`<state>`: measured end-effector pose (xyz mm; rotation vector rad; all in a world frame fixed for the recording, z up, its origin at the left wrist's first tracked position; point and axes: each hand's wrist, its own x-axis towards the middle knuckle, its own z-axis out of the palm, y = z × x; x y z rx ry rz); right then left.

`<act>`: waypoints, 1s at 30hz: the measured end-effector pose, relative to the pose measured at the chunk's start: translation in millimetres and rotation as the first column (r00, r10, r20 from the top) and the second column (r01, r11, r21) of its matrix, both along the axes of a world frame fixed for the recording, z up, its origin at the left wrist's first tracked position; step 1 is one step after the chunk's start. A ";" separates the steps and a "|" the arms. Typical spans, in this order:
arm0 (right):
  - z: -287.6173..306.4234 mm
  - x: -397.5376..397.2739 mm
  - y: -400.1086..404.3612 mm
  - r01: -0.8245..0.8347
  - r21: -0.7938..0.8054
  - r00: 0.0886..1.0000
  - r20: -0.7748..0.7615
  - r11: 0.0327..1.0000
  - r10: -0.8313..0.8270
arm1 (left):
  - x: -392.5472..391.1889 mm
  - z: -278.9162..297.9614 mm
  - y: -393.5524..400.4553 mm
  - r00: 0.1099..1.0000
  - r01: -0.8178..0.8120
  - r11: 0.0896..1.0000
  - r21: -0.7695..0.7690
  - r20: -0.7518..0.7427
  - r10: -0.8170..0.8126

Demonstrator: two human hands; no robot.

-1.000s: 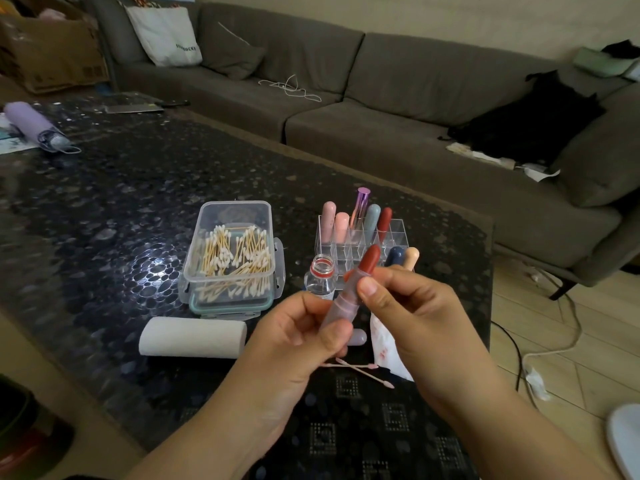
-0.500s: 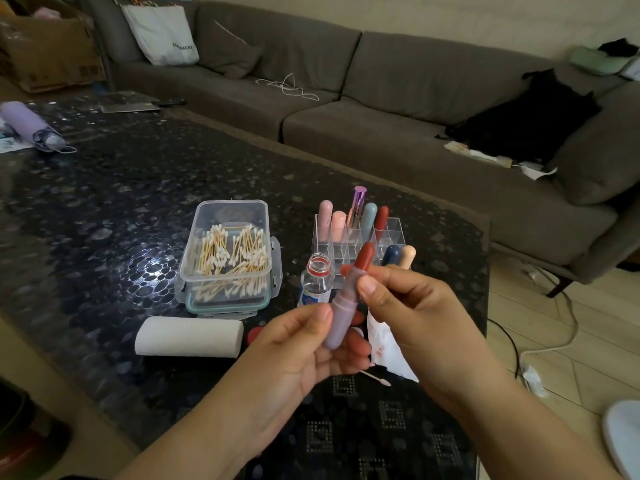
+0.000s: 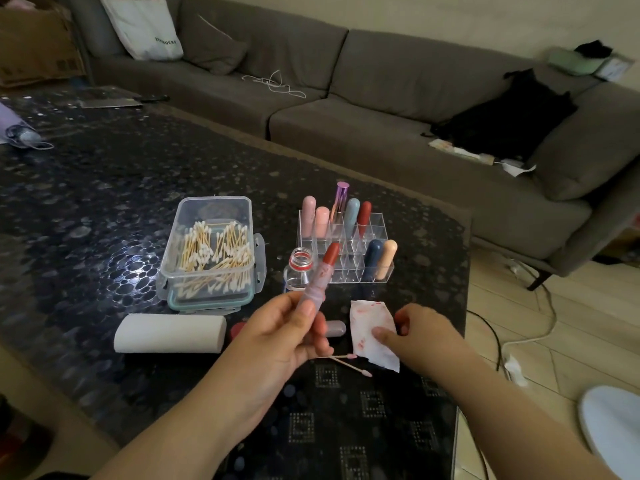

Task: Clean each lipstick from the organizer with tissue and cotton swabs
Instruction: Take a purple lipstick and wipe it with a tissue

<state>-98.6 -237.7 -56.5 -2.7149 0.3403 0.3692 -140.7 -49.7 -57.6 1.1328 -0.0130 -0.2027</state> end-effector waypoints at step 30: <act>50.6 -32.3 0.1 -0.034 0.863 0.999 0.026 0.504 0.023 | 1.1 0.8 -19.6 0.999 0.039 0.998 0.046 0.032 -0.041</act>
